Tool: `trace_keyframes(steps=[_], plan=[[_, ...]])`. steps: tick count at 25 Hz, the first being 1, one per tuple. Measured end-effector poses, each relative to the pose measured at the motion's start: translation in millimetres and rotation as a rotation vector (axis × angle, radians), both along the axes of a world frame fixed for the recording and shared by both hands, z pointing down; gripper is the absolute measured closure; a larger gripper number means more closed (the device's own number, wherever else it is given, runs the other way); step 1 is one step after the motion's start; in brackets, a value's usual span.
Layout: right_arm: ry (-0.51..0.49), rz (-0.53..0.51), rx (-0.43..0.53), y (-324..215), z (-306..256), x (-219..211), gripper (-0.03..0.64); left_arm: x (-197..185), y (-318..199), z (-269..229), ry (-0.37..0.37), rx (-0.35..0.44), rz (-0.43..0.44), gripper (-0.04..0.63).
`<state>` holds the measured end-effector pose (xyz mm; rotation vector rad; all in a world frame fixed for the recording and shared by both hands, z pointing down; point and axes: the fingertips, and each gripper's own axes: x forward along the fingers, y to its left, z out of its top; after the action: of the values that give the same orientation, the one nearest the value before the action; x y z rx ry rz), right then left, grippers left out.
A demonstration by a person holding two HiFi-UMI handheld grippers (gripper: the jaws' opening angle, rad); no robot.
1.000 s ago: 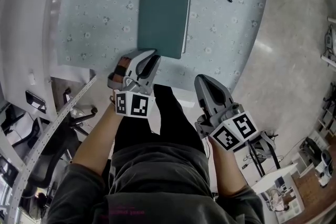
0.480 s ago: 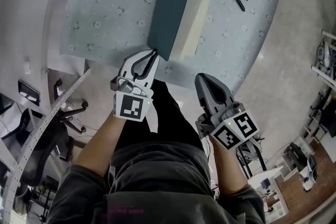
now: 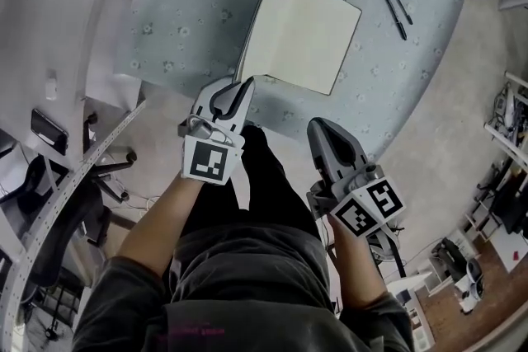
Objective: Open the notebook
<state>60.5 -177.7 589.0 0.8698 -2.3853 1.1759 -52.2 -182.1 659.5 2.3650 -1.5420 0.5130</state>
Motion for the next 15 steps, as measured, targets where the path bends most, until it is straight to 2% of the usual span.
trace_keyframes(steps=[4,9,15], plan=[[0.007,-0.01,-0.01,1.4,2.8,-10.8,0.614,-15.1,0.6,12.2,0.03,-0.051,-0.037,0.564],[0.019,-0.022,-0.017,0.0,7.5,-22.7,0.614,-30.2,1.0,25.0,0.11,-0.126,-0.093,0.549],[0.033,-0.022,-0.032,-3.1,14.8,-32.1,0.614,-41.0,4.1,37.2,0.284,-0.255,-0.164,0.546]])
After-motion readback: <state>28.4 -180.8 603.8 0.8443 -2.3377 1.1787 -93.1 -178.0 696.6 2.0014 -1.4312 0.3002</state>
